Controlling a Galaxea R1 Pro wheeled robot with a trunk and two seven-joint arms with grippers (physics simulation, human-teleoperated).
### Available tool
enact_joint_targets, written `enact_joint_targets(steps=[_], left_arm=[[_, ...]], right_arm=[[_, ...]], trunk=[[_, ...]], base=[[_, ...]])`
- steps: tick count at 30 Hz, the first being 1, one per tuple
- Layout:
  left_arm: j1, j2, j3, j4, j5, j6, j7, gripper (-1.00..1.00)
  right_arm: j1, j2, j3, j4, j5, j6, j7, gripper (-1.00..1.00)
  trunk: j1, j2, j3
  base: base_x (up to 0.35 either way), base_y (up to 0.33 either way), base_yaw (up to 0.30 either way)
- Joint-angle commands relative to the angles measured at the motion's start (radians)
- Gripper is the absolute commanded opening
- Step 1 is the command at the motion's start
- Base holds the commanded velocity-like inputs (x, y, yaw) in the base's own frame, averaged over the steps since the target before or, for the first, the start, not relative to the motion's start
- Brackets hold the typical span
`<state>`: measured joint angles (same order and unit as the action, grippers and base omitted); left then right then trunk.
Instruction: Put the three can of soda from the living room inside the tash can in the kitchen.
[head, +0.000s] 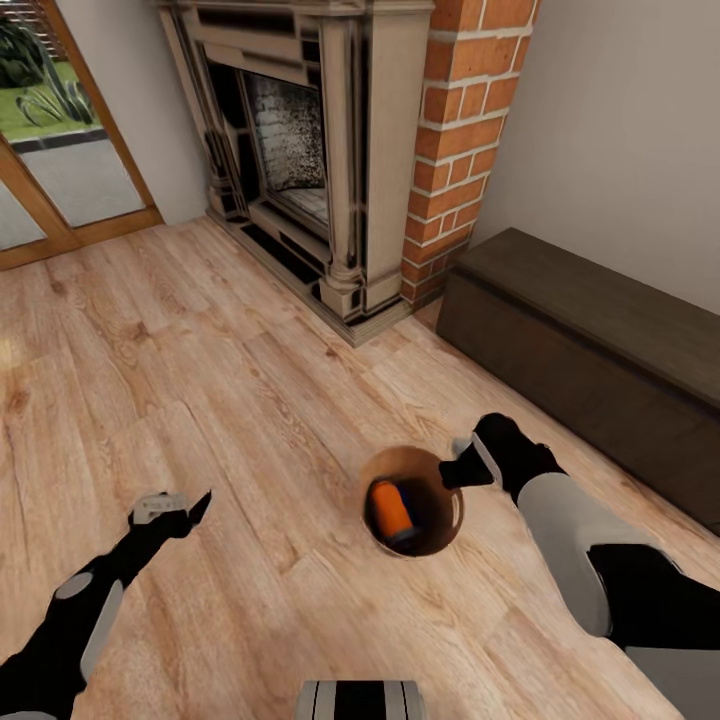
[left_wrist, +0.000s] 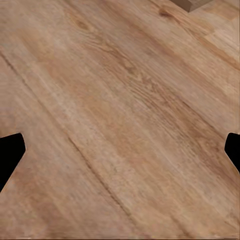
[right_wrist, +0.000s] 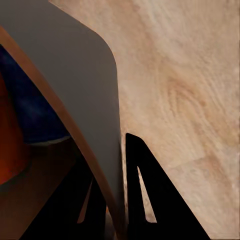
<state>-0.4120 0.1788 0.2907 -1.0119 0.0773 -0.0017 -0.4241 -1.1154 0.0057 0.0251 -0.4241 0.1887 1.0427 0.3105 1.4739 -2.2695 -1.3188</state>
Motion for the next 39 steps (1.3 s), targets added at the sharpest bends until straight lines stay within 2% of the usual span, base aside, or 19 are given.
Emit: enact_joint_targets(steps=[1,3,5,8,13,17,28,32,39], left_arm=[[0.000,-0.001,-0.002,0.026,0.000,-0.027,0.019,1.00],[0.001,-0.001,-0.017,0.086,0.000,-0.091,0.077,1.00],[0.001,-0.001,-0.027,0.112,0.000,-0.119,0.105,1.00],[0.001,-0.001,-0.031,0.122,0.000,-0.130,0.117,1.00],[0.001,-0.002,-0.034,0.132,0.000,-0.138,0.126,1.00],[0.001,-0.003,-0.035,0.134,-0.001,-0.139,0.127,1.00],[0.001,-0.004,-0.035,0.134,-0.001,-0.146,0.127,1.00],[0.001,-0.004,-0.036,0.136,-0.002,-0.147,0.127,1.00],[0.001,-0.004,-0.035,0.160,-0.001,-0.149,0.128,1.00]], right_arm=[[0.000,-0.010,-0.003,0.008,-0.041,0.004,0.005,-1.00],[0.000,-0.049,-0.006,0.029,-0.045,0.004,0.011,-1.00],[0.000,-0.073,-0.010,0.039,-0.048,0.004,0.015,-1.00],[-0.001,-0.088,-0.012,0.044,-0.050,0.004,0.029,-1.00],[-0.010,-0.126,-0.014,0.070,-0.051,0.004,0.114,-1.00],[-0.052,-0.154,-0.013,0.183,-0.047,0.004,0.155,-1.00],[-0.067,-0.162,-0.001,0.224,-0.039,0.004,0.162,-1.00],[-0.067,-0.162,0.000,0.225,-0.038,0.004,0.162,-1.00],[-0.067,-0.162,0.001,0.225,-0.038,0.004,0.160,-1.00]], trunk=[[0.000,0.000,0.000],[0.000,0.000,0.000],[0.000,0.000,0.000],[0.000,0.000,0.000],[0.004,-0.007,-0.003],[0.019,-0.035,-0.016],[0.061,-0.112,-0.050],[0.061,-0.112,-0.050],[0.088,-0.161,-0.072]], base=[[0.000,0.000,0.000],[0.000,0.000,0.000],[0.000,0.000,0.000],[0.000,0.000,0.000],[0.000,0.000,0.000],[0.000,0.000,0.000],[0.000,0.000,0.000],[0.000,0.000,0.000],[0.000,0.000,0.000]])
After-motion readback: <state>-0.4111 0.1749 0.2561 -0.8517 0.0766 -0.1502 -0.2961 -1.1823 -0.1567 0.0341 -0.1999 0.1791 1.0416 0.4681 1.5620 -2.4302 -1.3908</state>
